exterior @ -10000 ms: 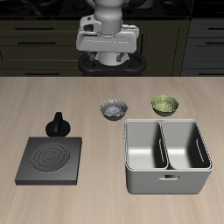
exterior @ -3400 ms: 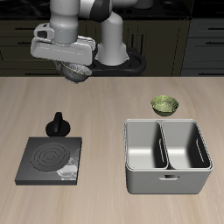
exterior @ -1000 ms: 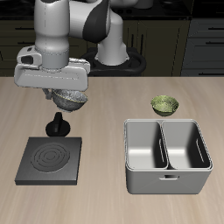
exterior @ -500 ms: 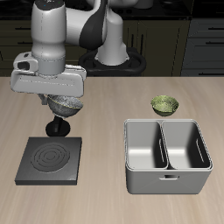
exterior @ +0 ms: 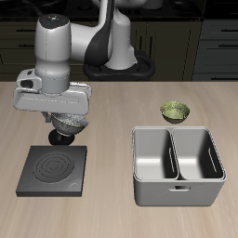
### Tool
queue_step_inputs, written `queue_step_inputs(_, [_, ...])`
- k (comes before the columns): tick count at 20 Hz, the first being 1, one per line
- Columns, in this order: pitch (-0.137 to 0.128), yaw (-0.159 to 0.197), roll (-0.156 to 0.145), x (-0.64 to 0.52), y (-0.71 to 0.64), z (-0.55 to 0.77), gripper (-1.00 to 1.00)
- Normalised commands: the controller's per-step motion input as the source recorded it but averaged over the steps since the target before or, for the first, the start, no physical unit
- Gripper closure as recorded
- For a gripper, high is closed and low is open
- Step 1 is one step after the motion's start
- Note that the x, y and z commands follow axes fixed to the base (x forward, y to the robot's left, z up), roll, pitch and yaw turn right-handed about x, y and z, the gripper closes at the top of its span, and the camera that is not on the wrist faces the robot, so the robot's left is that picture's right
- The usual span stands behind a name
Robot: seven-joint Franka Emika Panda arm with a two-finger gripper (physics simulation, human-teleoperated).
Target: Place the black bowl on the flat stove
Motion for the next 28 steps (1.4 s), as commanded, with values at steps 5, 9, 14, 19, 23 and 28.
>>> queue_step_inputs(5, [0.019, -0.017, -0.019, 0.02, -0.05, -0.32, 1.00])
queue_step_inputs(9, [0.020, 0.001, -0.016, 0.03, -0.01, -0.35, 1.00])
queue_step_inputs(14, [-0.001, 0.015, -0.026, -0.01, -0.02, -0.22, 1.00])
queue_step_inputs(19, [-0.001, 0.039, -0.030, 0.00, -0.10, -0.25, 1.00])
queue_step_inputs(23, [0.003, 0.046, -0.026, 0.02, -0.04, -0.21, 1.00])
queue_step_inputs(28, [0.033, 0.022, -0.027, 0.07, -0.09, -0.25, 1.00])
